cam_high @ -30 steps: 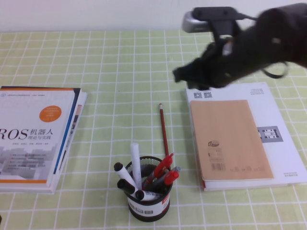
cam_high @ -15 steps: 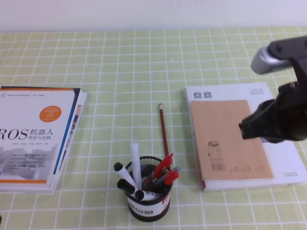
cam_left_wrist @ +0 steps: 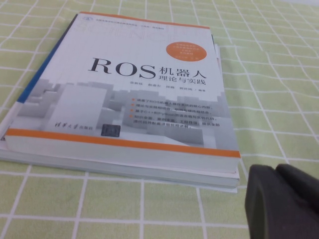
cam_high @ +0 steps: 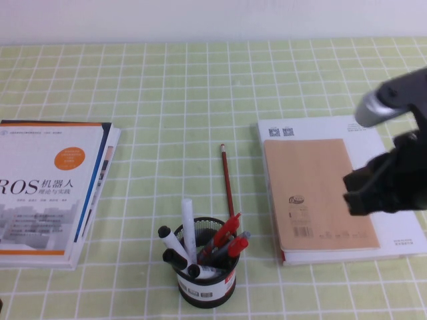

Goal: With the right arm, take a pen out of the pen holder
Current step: 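Take a marker out of the pen holder and lay it on the table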

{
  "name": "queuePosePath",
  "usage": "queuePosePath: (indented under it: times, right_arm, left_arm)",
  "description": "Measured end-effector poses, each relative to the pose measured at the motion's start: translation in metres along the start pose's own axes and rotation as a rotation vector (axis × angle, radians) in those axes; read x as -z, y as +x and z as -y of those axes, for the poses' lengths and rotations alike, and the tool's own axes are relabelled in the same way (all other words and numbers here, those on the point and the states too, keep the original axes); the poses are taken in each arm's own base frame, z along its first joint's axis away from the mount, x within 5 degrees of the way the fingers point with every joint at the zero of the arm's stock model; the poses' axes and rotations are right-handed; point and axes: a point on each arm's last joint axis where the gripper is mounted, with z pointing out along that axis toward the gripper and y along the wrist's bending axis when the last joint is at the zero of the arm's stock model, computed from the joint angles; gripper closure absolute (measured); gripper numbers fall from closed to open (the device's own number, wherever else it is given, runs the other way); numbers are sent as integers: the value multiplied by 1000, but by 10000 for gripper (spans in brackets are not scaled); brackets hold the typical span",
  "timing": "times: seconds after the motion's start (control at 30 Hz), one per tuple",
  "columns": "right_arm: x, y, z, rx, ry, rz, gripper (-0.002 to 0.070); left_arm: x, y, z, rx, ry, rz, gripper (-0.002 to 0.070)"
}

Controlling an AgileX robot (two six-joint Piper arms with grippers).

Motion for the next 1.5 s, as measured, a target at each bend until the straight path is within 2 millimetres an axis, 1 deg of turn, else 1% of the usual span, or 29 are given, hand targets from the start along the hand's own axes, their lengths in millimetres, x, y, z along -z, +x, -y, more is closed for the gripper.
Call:
queuePosePath:
  times: [0.07, 0.17, 0.27, 0.3, 0.37, 0.47, 0.53, 0.63, 0.73, 0.83, 0.97, 1.07, 1.33, 1.5]
  right_arm:
    - [2, 15, 6, -1, 16, 58, 688]
    - [9, 45, 19, 9, 56, 170, 688]
    - [16, 83, 33, -10, 120, 298, 688]
    - [17, 102, 38, -29, 152, 337, 688]
    - [21, 125, 44, -67, 191, 422, 688]
    - [19, 164, 51, -121, 261, 516, 688]
    - [18, 184, 53, -138, 295, 564, 688]
    - [16, 203, 53, -148, 320, 608, 688]
    - [14, 216, 52, -143, 325, 651, 688]
    - [18, 219, 50, -134, 326, 701, 688]
    - [20, 224, 47, -127, 317, 709, 689]
    - [21, 229, 45, -118, 312, 701, 688]
    - [14, 239, 45, -101, 318, 578, 688]
    - [13, 240, 46, -95, 321, 553, 689]
  left_arm:
    - [0, 0, 0, 0, 0, 0, 683]
    - [0, 0, 0, 0, 0, 0, 683]
    - [0, 0, 0, 0, 0, 0, 683]
    - [0, 0, 0, 0, 0, 0, 683]
    - [0, 0, 0, 0, 0, 0, 683]
    - [0, 0, 0, 0, 0, 0, 683]
    - [0, 0, 0, 0, 0, 0, 683]
    - [0, 0, 0, 0, 0, 0, 683]
    - [0, 0, 0, 0, 0, 0, 683]
    - [0, 0, 0, 0, 0, 0, 683]
    - [0, 0, 0, 0, 0, 0, 683]
    - [0, 0, 0, 0, 0, 0, 683]
    - [0, 0, 0, 0, 0, 0, 683]
    - [0, 0, 0, 0, 0, 0, 683]
